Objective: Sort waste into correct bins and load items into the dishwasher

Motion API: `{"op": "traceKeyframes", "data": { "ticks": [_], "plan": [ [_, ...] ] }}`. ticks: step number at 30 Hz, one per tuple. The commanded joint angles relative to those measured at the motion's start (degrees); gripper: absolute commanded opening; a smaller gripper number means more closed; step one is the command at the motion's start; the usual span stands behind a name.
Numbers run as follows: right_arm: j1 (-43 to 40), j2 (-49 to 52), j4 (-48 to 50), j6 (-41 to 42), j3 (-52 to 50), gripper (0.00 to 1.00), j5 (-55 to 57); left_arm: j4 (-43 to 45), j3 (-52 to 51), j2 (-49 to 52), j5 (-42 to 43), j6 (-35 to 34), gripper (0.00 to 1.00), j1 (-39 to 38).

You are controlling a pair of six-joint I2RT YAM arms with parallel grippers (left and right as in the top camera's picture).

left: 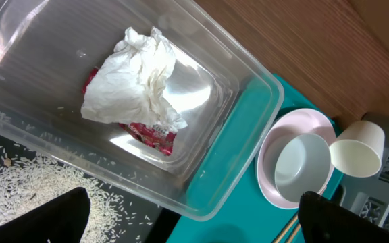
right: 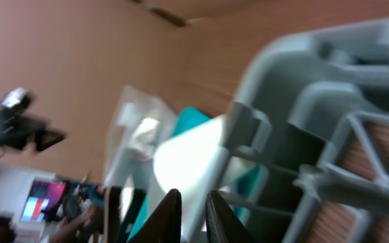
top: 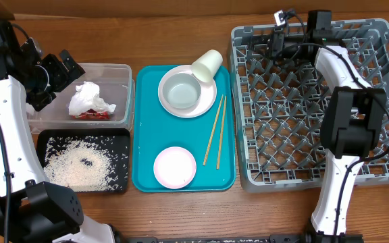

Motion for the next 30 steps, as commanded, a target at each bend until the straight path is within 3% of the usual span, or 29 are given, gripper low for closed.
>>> {"op": "traceKeyframes", "data": {
  "ticks": [1, 6, 12, 16, 26, 30],
  "plan": [
    [3.4, -8.7, -5.7, -0.1, 4.2, 0.16, 17.2, 0.1, 1.0, -0.8, -0.3, -0.6, 1.00, -0.1],
    [10.6, -14.8, -13.8, -7.1, 5.8, 0.23, 34.8, 0.1, 1.0, -0.8, -0.3, -0.6, 1.00, -0.1],
    [23.6, -16.4, -16.9, -18.3, 5.7, 0.37, 60.2, 0.1, 1.0, -0.8, -0.3, -0.6, 1.00, -0.1],
    [30.3, -15.1, -16.3, -19.1, 5.1, 0.41, 72.3, 0.1, 1.0, -0.8, -0.3, -0.6, 1.00, -0.1],
    [31.6, -14.2, -4.8, -6.9, 5.2, 0.49, 73.8, 0.1, 1.0, -0.8, -0.3, -0.6, 1.00, -0.1],
    [31.4, -14.2, -9.6, -5.2, 8.8, 0.53, 73.7, 0.1, 1.0, -0.8, -0.3, -0.6, 1.00, -0.1]
  ]
}}
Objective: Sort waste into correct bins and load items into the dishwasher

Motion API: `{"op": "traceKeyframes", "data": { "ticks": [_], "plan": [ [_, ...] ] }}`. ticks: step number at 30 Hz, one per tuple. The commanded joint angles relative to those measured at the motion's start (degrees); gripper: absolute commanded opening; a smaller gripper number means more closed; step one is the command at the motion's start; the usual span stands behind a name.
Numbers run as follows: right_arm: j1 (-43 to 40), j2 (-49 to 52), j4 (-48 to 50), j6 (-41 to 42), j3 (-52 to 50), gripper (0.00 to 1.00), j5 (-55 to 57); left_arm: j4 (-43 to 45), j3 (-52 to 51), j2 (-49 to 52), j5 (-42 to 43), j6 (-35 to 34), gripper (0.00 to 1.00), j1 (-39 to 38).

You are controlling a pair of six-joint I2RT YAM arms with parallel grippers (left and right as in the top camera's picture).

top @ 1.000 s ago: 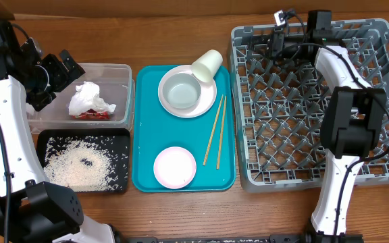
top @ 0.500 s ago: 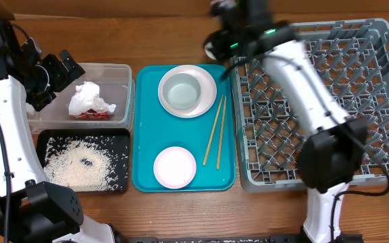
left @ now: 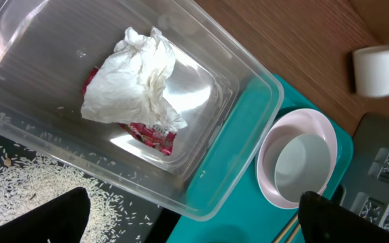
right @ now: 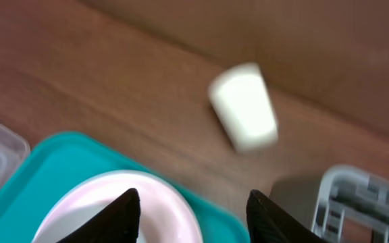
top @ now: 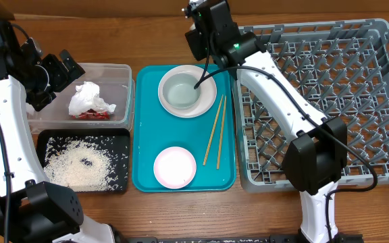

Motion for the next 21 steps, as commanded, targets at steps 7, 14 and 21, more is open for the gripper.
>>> {"op": "traceKeyframes", "data": {
  "ticks": [7, 14, 21],
  "plan": [
    [-1.4, 0.3, -7.3, 4.4, 11.4, 0.59, 1.1, 0.1, 1.0, -0.8, -0.3, -0.6, 1.00, -0.1],
    [-1.3, 1.2, -5.3, 4.4, 11.0, 0.89, -1.9, 0.1, 1.0, -0.8, -0.3, -0.6, 1.00, -0.1],
    [-1.2, 1.6, -7.1, 4.4, 11.0, 1.00, -1.9, 0.1, 1.0, -0.8, -0.3, -0.6, 1.00, -0.1]
  ]
}}
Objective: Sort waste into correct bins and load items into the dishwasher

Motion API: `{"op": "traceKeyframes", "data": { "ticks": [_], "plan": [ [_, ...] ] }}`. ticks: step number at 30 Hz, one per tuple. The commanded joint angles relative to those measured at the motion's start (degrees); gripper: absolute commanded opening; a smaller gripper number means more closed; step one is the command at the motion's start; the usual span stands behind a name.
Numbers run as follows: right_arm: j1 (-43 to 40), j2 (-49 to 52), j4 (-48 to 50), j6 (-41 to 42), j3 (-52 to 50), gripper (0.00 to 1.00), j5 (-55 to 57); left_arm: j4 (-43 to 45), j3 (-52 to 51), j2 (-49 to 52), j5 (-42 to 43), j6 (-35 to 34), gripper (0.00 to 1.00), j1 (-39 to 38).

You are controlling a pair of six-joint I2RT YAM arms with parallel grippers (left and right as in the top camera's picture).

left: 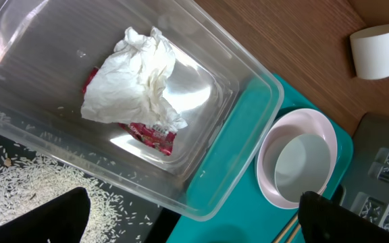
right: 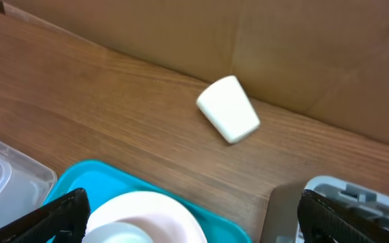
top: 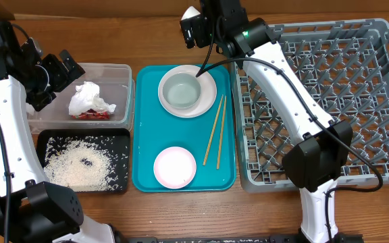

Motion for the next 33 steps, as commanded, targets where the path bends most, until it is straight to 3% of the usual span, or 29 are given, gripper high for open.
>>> {"op": "traceKeyframes", "data": {
  "ticks": [1, 5, 12, 17, 22, 33],
  "plan": [
    [0.0, 0.5, -1.7, 0.1, 0.8, 1.00, -0.4, 0.1, 1.0, -0.8, -0.3, -0.6, 1.00, -0.1],
    [0.0, 0.5, -2.4, 0.1, 0.8, 1.00, -0.4, 0.1, 1.0, -0.8, -0.3, -0.6, 1.00, -0.1],
    [0.0, 0.5, 4.9, -0.4, 0.8, 1.00, -2.5, 0.1, 1.0, -0.8, -0.3, -0.6, 1.00, -0.1],
    [-0.2, 1.9, 10.6, -7.0, 0.8, 1.00, -6.6, 0.1, 1.0, -0.8, -0.3, -0.6, 1.00, -0.1],
    [-1.2, 9.1, 21.5, -14.8, 0.8, 1.00, -6.4, 0.1, 1.0, -0.8, -0.3, -0.6, 1.00, -0.1],
    [-5.5, 24.7, 47.6, -14.4, 0.8, 1.00, -8.1, 0.1, 1.0, -0.8, -0.3, -0.6, 1.00, -0.1]
  ]
}}
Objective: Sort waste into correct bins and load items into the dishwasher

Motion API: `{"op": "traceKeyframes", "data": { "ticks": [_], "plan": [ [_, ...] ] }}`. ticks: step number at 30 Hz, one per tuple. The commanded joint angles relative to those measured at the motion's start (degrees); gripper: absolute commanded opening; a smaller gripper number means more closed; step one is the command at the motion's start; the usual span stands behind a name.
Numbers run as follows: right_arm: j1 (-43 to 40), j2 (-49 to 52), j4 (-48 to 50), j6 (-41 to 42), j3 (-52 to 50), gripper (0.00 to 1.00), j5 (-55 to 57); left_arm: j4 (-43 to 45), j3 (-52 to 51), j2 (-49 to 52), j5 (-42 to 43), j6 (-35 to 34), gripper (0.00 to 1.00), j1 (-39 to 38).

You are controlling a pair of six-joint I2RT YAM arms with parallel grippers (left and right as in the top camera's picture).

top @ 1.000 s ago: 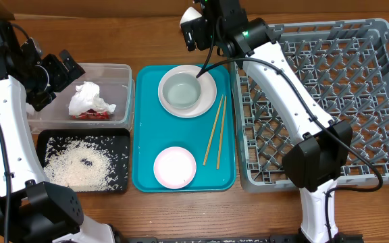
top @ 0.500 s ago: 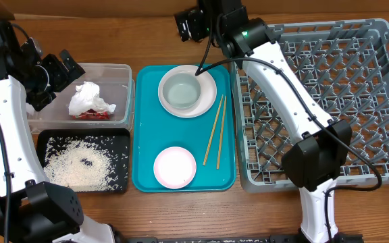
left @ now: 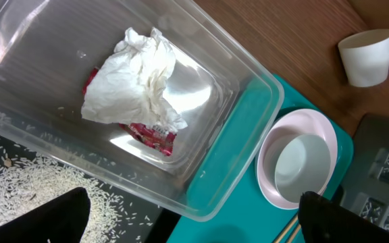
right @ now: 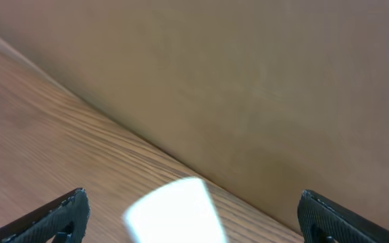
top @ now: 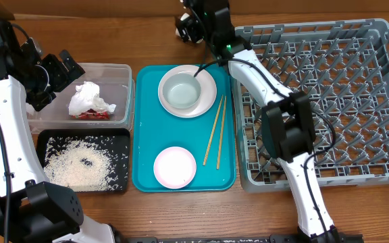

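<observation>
A white paper cup (right: 174, 216) lies on the wooden table behind the teal tray (top: 147, 135), also seen in the left wrist view (left: 367, 57). My right gripper (right: 194, 223) is open just over it, with a finger on either side and no contact visible. Seen from overhead, this gripper (top: 184, 23) is at the table's back edge and covers the cup. On the tray are a pink plate with a bowl (top: 186, 91), chopsticks (top: 215, 130) and a small pink dish (top: 175, 167). My left gripper (left: 194, 223) hangs open and empty over the clear bin (top: 117, 71).
The clear bin holds a crumpled tissue (top: 86, 99) and a red wrapper. A black tray of rice (top: 83, 162) lies in front of it. The grey dishwasher rack (top: 329, 101) fills the right side. A cardboard wall rises behind the cup.
My right gripper has gone farther back and closer to the cup, which now fills the space between its open fingers. The cup has turned slightly. The left arm is unchanged.
At first the cup leaned on the pink plate at the tray's back corner, with my right gripper at the rack's back left. Then the cup lay on the table behind the tray, my right gripper open near the plate. The gripper is now over the cup.
</observation>
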Motion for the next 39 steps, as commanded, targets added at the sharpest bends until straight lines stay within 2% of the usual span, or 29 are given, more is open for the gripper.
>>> {"op": "traceKeyframes", "data": {
  "ticks": [1, 7, 12, 23, 39],
  "plan": [
    [-1.3, 1.9, 4.9, -0.5, 0.6, 1.00, -3.1, 0.1, 1.0, -0.8, -0.3, -0.6, 1.00, -0.1],
    [-1.3, 4.8, 6.5, -0.5, 0.6, 1.00, -5.4, 0.1, 1.0, -0.8, -0.3, -0.6, 1.00, -0.1],
    [-1.0, 5.1, 1.4, -0.5, 0.6, 1.00, -11.1, 0.1, 1.0, -0.8, -0.3, -0.6, 1.00, -0.1],
    [0.6, 4.9, -6.0, -0.5, 0.7, 1.00, -16.2, 0.1, 1.0, -0.8, -0.3, -0.6, 1.00, -0.1],
    [0.7, 3.8, -14.3, -0.8, 0.7, 1.00, -17.0, 0.1, 1.0, -0.8, -0.3, -0.6, 1.00, -0.1]
  ]
}}
